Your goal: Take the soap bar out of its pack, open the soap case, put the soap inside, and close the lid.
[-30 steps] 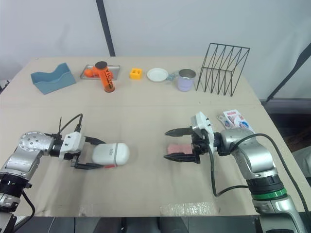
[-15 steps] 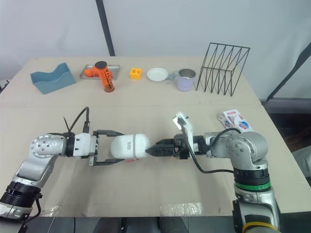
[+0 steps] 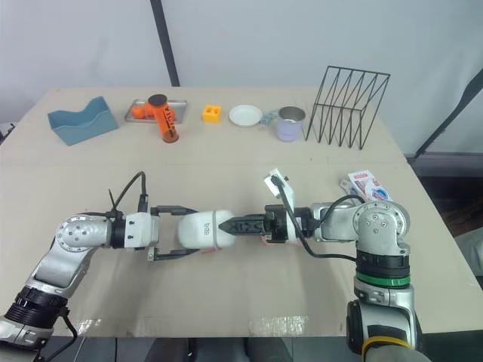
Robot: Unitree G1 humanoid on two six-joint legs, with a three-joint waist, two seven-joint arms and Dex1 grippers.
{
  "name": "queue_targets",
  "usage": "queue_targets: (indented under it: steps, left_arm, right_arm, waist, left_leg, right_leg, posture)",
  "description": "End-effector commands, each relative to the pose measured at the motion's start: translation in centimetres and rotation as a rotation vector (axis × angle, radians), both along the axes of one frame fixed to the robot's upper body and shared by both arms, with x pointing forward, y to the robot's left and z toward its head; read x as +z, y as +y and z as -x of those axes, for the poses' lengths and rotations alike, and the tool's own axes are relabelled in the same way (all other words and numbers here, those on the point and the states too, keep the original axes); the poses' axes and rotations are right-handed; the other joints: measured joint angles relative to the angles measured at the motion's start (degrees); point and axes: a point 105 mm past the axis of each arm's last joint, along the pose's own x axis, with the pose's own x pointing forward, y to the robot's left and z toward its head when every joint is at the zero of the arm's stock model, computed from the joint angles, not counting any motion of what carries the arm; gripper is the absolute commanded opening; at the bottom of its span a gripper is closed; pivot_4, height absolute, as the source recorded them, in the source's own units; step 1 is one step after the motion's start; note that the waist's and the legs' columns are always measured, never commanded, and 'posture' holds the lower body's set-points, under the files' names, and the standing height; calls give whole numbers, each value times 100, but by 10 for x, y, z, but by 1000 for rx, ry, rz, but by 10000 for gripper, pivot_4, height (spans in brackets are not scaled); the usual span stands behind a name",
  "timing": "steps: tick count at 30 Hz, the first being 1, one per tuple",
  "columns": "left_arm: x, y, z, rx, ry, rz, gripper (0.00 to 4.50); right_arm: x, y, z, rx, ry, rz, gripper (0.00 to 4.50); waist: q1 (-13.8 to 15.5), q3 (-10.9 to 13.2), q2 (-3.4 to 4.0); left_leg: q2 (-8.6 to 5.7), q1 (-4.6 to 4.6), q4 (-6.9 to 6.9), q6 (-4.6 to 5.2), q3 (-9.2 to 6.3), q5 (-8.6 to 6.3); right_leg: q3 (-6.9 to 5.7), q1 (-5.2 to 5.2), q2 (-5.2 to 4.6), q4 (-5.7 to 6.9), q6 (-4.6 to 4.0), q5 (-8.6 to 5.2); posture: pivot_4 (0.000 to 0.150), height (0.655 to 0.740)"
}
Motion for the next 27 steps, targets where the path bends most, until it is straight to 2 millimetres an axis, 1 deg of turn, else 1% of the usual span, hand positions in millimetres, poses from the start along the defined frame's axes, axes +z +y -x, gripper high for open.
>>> queue_targets:
  steps: [1, 12, 13, 14, 15, 16, 17, 18, 21, 27]
  left_arm:
    - [10, -5, 2, -20, -56, 6, 34670]
    - [10, -8, 1, -18, -56, 9, 34670]
    - [10, -8, 1, -18, -55, 10, 34670]
    - [10, -9, 1, -18, -53, 12, 34670]
    - [10, -9, 1, -19, -53, 13, 34670]
    - [10, -9, 2, -19, -52, 14, 34670]
    - [10, -10, 2, -18, -51, 15, 34670]
    - [10, -10, 2, -17, -50, 15, 34670]
    - [9, -10, 2, -14, -45, 15, 34670]
    - [10, -10, 1, -10, -43, 16, 34670]
  right_arm:
    - [2, 4, 2, 9, 9, -26, 45000]
    - [-4, 5, 3, -1, 41, 4, 45000]
    - [-4, 5, 3, -3, 44, 7, 39547]
    - [-5, 4, 3, -5, 47, 10, 37553]
    - [-6, 4, 3, -6, 49, 13, 32242]
    - [-6, 4, 3, -7, 50, 15, 28813]
    - [-6, 4, 3, -8, 51, 15, 23026]
    - [-6, 4, 3, -8, 52, 16, 19698]
    - [-6, 3, 2, -15, 49, 19, 19479]
    - [-6, 3, 2, -13, 48, 18, 19395]
  waist:
    - [0, 0, 0]
    - [-1, 0, 0]
    - [-2, 0, 0]
    - [-2, 0, 0]
    - [-1, 0, 0]
    - [-2, 0, 0]
    - [-1, 0, 0]
    - [-1, 0, 0]
    - [-1, 0, 0]
    - [1, 0, 0]
  left_leg:
    - [0, -1, 0, 0, 0, 0]
    - [0, -7, 0, 0, 1, 0]
    - [0, -8, 0, 0, 0, 0]
    - [0, -9, -1, 0, 1, 0]
    - [0, -10, 0, 0, 1, 0]
    - [0, -11, 0, 0, 1, 0]
    - [0, -14, 0, 0, 1, 0]
    - [0, -19, 0, 0, 1, 0]
    - [1, -39, 0, 0, 2, 1]
    - [1, -47, 0, 0, 2, 1]
  right_leg:
    - [0, -1, 0, 0, 0, 0]
    - [1, -10, 1, 0, 0, 0]
    - [1, -10, 1, 0, 0, 0]
    - [1, -11, 1, 0, 0, 0]
    - [1, -12, 1, 0, 0, 0]
    - [2, -15, 1, 0, 0, 0]
    - [2, -19, 1, 1, 0, 0]
    - [2, -24, 1, 2, 0, 0]
    - [3, -48, 2, 6, -2, 1]
    - [2, -57, 2, 8, -3, 2]
  posture:
    - [1500, 7400]
    - [1500, 7400]
    - [1500, 7400]
    - [1500, 7400]
    - [1500, 7400]
    - [1500, 7400]
    - [1500, 7400]
    - [1500, 7400]
    - [1500, 7400]
    - [1500, 7400]
